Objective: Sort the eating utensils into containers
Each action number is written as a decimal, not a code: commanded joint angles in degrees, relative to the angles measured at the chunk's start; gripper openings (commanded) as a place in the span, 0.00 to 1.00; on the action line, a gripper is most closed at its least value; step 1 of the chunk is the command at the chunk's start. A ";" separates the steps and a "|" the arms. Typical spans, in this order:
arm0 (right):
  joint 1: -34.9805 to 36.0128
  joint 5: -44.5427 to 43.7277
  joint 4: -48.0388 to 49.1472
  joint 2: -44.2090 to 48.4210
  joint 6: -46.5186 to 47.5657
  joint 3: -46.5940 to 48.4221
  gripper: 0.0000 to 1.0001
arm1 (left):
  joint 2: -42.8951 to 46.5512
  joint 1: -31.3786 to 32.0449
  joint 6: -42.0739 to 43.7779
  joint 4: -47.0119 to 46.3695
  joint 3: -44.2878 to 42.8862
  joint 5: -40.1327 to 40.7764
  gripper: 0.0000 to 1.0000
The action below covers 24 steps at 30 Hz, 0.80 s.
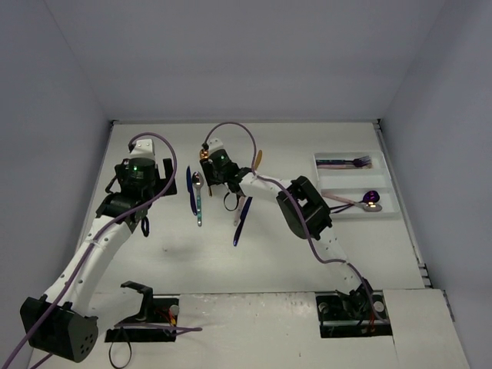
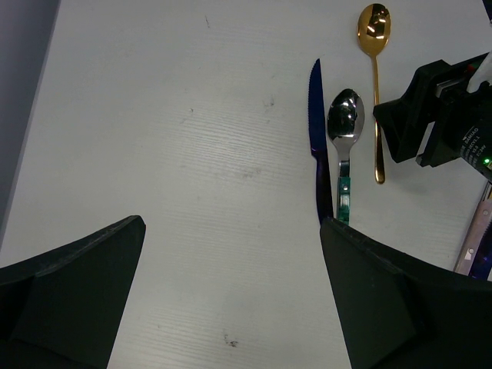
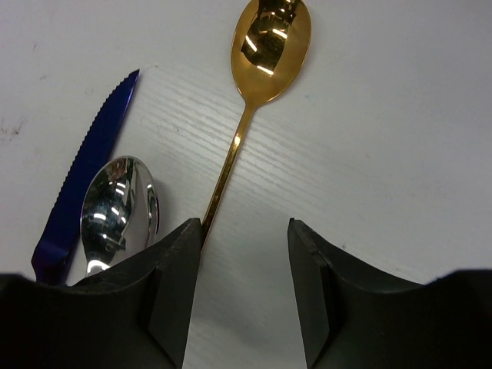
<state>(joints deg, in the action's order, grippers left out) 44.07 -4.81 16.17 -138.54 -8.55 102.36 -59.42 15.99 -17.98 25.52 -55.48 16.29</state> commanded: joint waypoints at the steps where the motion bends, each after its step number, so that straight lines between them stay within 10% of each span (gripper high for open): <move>1: 0.63 -2.50 1.49 -1.48 -0.08 3.17 0.45 | -0.05 -0.43 0.69 -2.05 -0.85 0.14 0.97; 24: 0.31 0.31 -10.35 24.31 -0.22 -28.23 0.42 | 0.53 -0.35 0.57 -2.14 -0.94 -0.47 0.97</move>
<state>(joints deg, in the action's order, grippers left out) 44.29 -6.93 13.95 -120.79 -8.71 77.38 -59.46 15.99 -17.98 25.50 -55.48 16.05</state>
